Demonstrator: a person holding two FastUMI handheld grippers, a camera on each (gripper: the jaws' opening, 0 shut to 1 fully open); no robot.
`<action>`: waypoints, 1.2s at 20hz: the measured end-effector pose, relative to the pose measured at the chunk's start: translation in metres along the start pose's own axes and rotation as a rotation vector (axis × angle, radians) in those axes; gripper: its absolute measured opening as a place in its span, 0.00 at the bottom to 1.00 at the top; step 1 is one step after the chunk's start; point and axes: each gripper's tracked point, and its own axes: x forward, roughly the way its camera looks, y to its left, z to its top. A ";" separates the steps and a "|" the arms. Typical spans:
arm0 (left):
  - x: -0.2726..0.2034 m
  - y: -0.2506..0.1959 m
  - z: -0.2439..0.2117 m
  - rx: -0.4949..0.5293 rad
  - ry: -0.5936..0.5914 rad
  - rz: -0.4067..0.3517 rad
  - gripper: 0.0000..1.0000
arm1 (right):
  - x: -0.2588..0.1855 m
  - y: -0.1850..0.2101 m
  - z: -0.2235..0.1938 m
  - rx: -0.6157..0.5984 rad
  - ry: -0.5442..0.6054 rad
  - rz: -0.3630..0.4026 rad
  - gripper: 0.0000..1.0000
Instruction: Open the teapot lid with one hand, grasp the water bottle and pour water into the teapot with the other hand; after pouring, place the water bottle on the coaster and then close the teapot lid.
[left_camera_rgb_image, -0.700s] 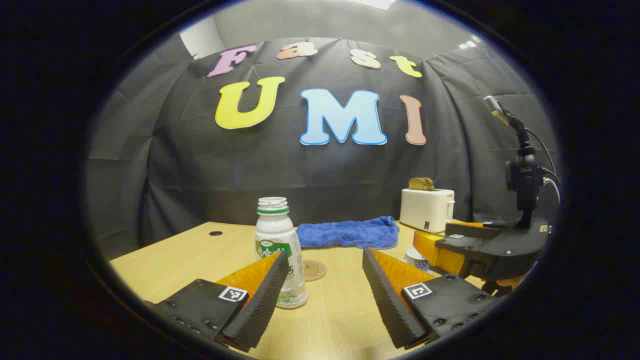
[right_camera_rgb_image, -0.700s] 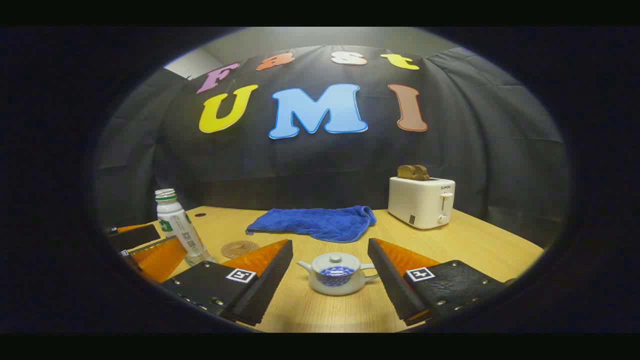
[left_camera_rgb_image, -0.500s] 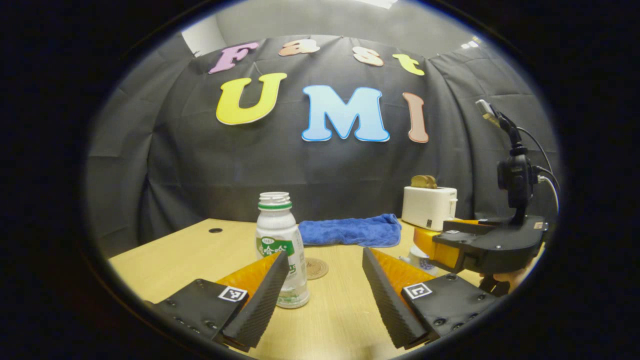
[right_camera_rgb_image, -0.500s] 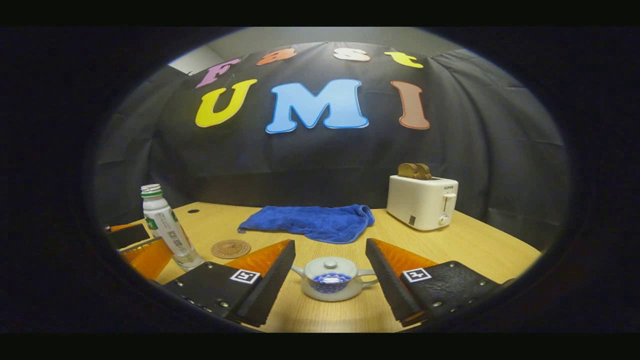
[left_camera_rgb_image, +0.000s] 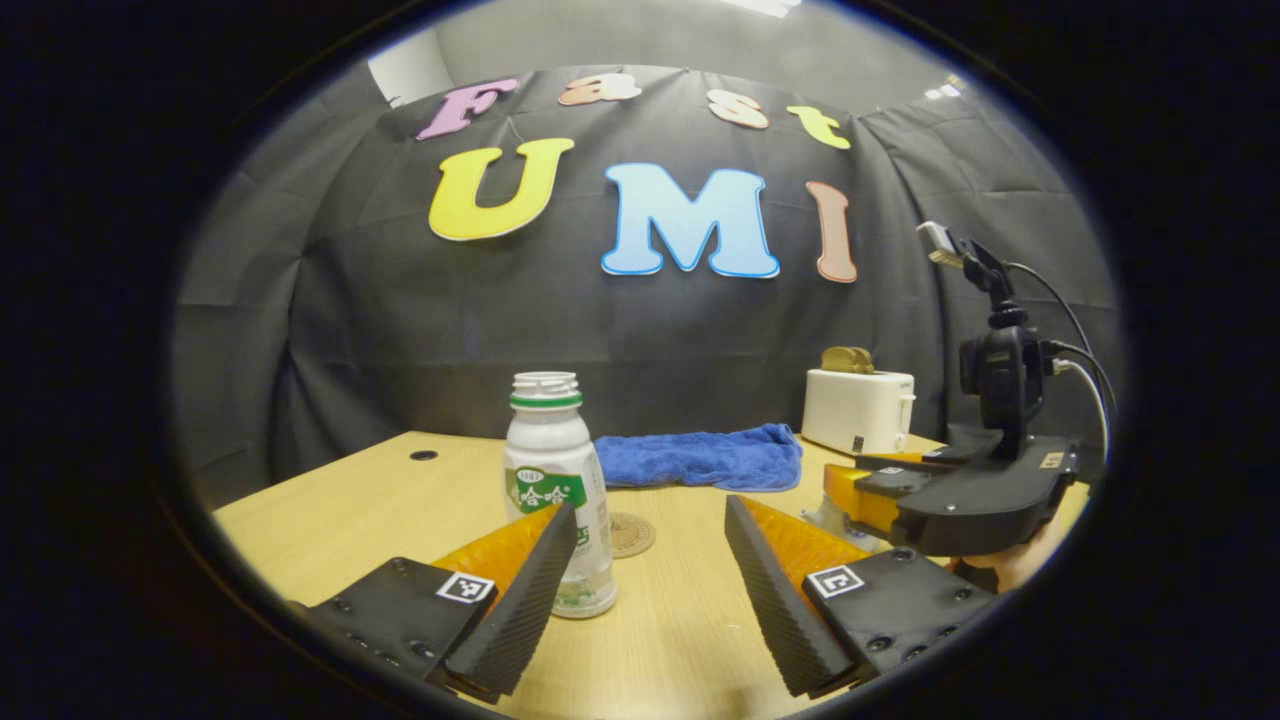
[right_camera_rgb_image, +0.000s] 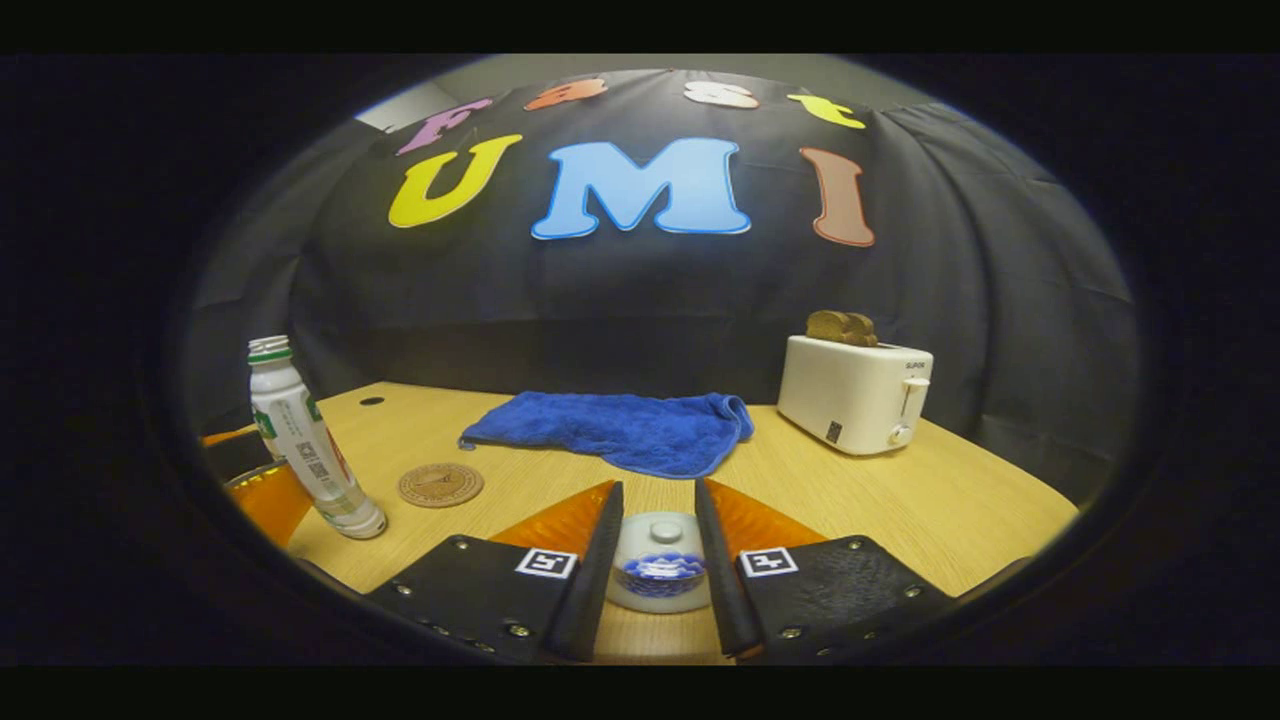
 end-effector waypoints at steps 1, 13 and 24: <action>0.000 -0.001 0.000 -0.002 0.000 -0.004 1.00 | 0.000 0.001 0.000 0.012 0.001 0.001 0.33; -0.001 0.006 0.000 -0.025 -0.009 -0.008 1.00 | 0.004 0.000 -0.003 -0.018 0.024 -0.021 0.05; 0.004 0.019 -0.012 0.011 0.028 0.026 1.00 | 0.000 -0.001 0.010 -0.019 -0.019 -0.008 0.05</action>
